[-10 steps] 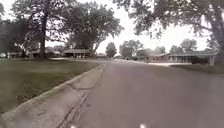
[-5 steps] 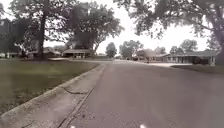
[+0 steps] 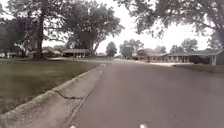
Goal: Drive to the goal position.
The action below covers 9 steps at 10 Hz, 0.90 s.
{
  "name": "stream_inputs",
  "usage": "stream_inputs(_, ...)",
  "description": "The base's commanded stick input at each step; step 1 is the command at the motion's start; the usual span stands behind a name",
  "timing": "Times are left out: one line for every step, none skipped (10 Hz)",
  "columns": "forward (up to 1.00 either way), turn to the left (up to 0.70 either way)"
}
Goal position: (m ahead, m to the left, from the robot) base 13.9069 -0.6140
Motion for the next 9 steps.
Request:
stream_inputs(0.50,0.00)
stream_inputs(0.50,0.00)
stream_inputs(0.50,0.00)
stream_inputs(0.50,0.00)
stream_inputs(0.50,0.00)
stream_inputs(0.50,0.00)
stream_inputs(0.50,0.00)
stream_inputs(0.50,0.00)
stream_inputs(0.50,0.00)
